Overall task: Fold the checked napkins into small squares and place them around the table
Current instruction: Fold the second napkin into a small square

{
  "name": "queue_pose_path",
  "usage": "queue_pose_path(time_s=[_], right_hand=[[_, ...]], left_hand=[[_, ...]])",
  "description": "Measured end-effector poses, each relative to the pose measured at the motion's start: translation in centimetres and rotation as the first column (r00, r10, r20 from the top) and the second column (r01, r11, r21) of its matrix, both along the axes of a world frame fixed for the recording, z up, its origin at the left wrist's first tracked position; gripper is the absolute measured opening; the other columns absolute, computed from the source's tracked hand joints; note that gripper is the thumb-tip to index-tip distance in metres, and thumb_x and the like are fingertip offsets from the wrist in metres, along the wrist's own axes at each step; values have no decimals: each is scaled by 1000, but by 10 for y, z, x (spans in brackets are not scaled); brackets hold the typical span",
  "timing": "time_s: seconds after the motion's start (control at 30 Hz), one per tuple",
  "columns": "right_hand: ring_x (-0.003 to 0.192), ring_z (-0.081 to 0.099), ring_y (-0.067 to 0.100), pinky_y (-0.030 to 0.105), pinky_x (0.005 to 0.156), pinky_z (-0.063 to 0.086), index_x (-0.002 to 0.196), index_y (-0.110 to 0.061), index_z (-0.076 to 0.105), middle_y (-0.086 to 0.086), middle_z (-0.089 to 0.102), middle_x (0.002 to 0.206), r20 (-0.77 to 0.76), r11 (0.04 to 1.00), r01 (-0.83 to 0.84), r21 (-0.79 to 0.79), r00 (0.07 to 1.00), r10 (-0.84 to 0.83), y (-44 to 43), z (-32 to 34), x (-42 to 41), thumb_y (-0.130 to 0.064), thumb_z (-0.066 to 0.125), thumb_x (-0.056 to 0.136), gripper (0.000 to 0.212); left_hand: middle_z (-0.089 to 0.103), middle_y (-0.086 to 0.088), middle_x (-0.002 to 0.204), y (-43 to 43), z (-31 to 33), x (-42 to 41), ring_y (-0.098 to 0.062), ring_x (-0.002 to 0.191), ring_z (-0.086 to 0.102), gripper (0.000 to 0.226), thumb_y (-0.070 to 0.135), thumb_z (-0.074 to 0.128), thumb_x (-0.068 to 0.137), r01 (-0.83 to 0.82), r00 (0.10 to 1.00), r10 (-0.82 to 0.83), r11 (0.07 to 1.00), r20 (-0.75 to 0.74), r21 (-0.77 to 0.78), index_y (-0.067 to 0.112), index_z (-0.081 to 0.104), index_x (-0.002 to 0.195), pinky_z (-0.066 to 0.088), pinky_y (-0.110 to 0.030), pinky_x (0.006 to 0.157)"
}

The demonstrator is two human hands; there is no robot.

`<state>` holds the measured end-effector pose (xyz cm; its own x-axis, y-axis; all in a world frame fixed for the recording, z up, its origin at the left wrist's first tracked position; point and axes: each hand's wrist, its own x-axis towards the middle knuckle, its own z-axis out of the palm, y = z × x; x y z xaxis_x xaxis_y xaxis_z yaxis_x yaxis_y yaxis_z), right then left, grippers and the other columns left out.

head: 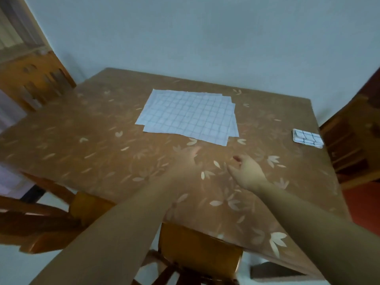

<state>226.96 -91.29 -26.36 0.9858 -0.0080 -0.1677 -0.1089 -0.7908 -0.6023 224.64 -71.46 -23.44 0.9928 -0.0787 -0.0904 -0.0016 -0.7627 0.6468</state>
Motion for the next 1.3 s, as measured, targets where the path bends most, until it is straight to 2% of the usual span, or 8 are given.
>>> queue_pose_path(time_s=[0.1,0.2,0.47,0.77,0.93,1.07,1.2,1.3], right_hand=[[123,53,26,38,98,43,132,-15,54,3,52,139,-26,991,-65,-115,998,62,-4,-20,41,-32,52,93,42],[119,53,22,42,100,41,119,-24,58,-3,56,129,-27,971,-137,-198,991,134,-10,-48,83,-39,45,93,33],[151,-8,29,53,117,5,151,-43,17,11,-3,165,-110,840,-352,-414,935,338,-13,-110,164,-68,24,94,62],[152,-8,22,58,118,-3,157,-25,5,1,-3,166,-50,814,-368,-450,920,388,1,-136,188,-68,16,94,76],[152,1,12,51,119,-4,155,-21,18,-6,12,165,38,911,-278,-304,952,303,5,-128,178,-59,23,98,69],[139,38,13,38,117,16,146,-22,41,-6,47,148,240,957,-251,-147,929,281,-10,-107,164,-28,51,92,55],[98,66,26,43,89,48,98,-19,76,0,72,102,381,975,-203,-90,897,222,-23,-74,158,-13,66,83,19],[102,62,25,39,85,49,81,-19,77,0,66,111,423,978,-182,-106,882,210,-26,-41,144,-15,70,81,8]], left_hand=[[27,2,158,-10,-27,45,-20,142,32,66,51,46,90,50,998,-42,986,-53,158,31,27,150,28,-47,115],[14,2,163,-16,-50,91,-22,149,14,63,52,38,96,62,994,-32,951,-104,304,35,17,153,16,-54,117],[-9,-4,164,-18,-112,187,-22,150,-15,57,59,20,98,128,966,-7,879,-258,458,47,2,151,-1,-54,119],[-17,-3,163,-24,-155,229,-19,149,-16,70,64,15,95,69,962,75,865,-263,497,33,-8,154,-9,-55,118],[1,1,165,-34,-159,215,-13,150,-5,73,61,17,97,7,994,45,884,-100,468,18,6,156,-5,-52,119],[32,4,157,-28,-148,191,-9,148,17,65,50,41,95,-75,988,8,897,155,435,17,32,150,6,-44,121],[67,5,120,-20,-118,179,-14,122,55,33,31,59,89,-90,957,-19,930,290,357,22,65,120,25,-32,107],[71,2,100,-20,-84,161,-21,94,64,17,23,61,88,-133,941,45,961,334,244,19,70,102,41,-32,86]])
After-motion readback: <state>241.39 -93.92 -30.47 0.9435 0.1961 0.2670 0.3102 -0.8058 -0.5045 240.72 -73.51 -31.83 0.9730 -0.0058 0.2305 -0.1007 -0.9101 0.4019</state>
